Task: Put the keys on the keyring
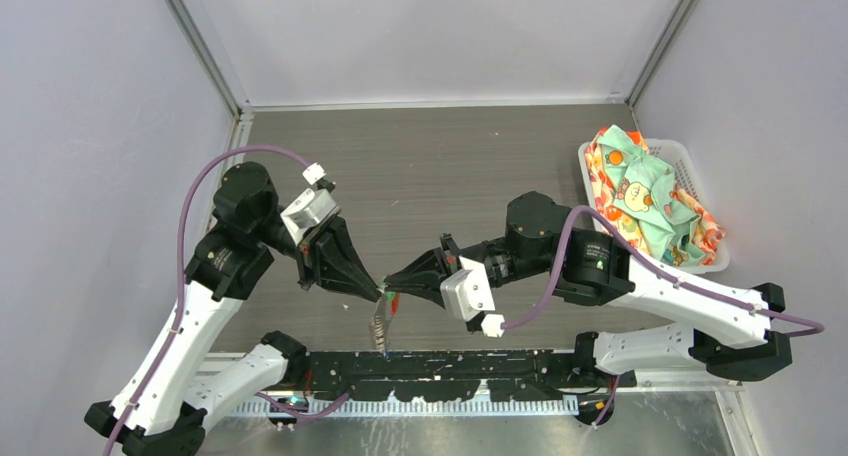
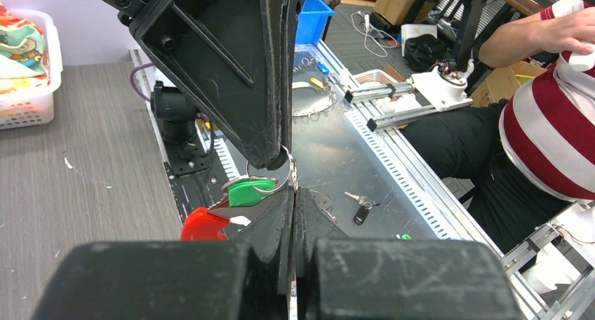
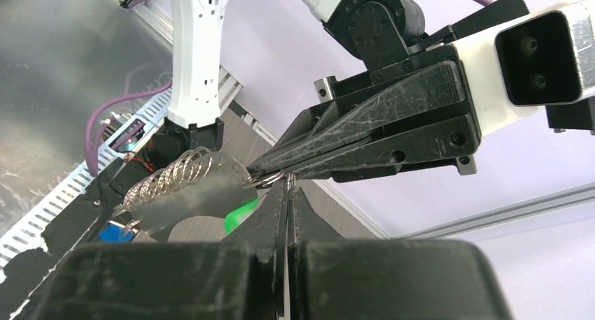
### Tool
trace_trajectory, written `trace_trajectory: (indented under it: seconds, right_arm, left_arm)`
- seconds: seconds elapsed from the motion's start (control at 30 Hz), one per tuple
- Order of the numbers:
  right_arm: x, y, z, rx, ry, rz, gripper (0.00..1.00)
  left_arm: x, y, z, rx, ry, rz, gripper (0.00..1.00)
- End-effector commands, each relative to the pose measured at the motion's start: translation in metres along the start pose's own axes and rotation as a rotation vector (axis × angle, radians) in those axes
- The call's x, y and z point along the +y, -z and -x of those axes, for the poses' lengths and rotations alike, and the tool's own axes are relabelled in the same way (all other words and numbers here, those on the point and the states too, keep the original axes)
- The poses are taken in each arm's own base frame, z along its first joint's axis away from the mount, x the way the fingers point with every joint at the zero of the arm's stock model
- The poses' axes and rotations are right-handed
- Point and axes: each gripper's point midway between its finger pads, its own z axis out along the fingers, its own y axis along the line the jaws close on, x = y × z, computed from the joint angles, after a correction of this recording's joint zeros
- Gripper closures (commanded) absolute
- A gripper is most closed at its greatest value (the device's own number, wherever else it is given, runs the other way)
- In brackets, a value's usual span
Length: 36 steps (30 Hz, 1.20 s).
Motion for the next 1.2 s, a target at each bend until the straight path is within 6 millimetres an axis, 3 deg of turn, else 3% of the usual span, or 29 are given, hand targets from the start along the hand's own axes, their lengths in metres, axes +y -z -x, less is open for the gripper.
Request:
trace_trajectory:
  seconds: [0.0,0.3,0.73,1.17]
  right_arm:
    - [-0.019,0.002,0.018,-0.051,0.025,-0.074,0.99]
    - [-0.015,0.0,0.011,-0.022,0.003,-0.059,0.99]
    - [0.002,0.026,0.004,0.051,-0.019,-0.042,0.99]
    - [0.016,0.018,0.011,-0.002,-0.021,0.051,0.99]
  left_arm:
    - [-0.021,0.001,0.0,0.023,-0.031,-0.108,1.0]
    - [-0.022,0.002,0.002,0.024,-0.038,-0.11,1.0]
    - [-0.023,0.002,0.004,0.025,-0.049,-0.112,1.0]
    - [-0.022,0.001,0.004,0.023,-0.047,-0.104,1.0]
